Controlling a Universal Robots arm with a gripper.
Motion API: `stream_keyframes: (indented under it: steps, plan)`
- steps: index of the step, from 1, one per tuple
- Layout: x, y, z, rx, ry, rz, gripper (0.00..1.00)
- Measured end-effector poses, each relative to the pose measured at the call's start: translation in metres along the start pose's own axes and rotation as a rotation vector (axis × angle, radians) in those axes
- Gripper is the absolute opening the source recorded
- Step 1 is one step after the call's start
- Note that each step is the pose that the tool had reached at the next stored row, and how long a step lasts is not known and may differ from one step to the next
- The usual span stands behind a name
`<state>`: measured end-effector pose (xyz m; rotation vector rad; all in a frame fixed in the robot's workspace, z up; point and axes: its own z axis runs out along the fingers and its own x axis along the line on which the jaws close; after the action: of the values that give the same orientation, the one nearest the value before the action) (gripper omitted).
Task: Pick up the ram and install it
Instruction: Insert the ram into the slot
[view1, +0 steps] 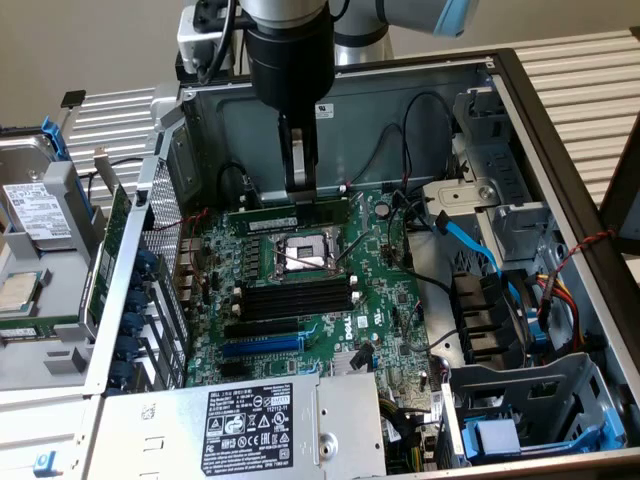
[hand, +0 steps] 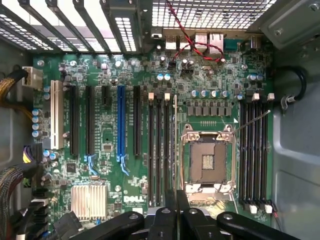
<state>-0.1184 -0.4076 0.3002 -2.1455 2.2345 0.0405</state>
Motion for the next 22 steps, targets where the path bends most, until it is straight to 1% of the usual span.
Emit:
stream_keyframes:
  steps: [4, 7, 10, 11, 12, 17, 22]
  plan:
    - [0.000, 0.0001, 0.0058, 0.0002, 0.0013, 0.003, 0.13]
    - [0.000, 0.0001, 0.0079, 0.0005, 0.0060, 0.005, 0.13]
    - [0.001, 0.0001, 0.0096, -0.0004, 0.0145, 0.005, 0.13]
    - [0.001, 0.0001, 0.0101, -0.0003, 0.0196, 0.005, 0.13]
    - [0.001, -0.0003, 0.0110, 0.0000, 0.0225, 0.005, 0.13]
    - [0.002, -0.0033, 0.0188, -0.0001, 0.0233, 0.006, 0.13]
    - [0.005, -0.0037, 0.0274, -0.0005, 0.0233, 0.009, 0.13]
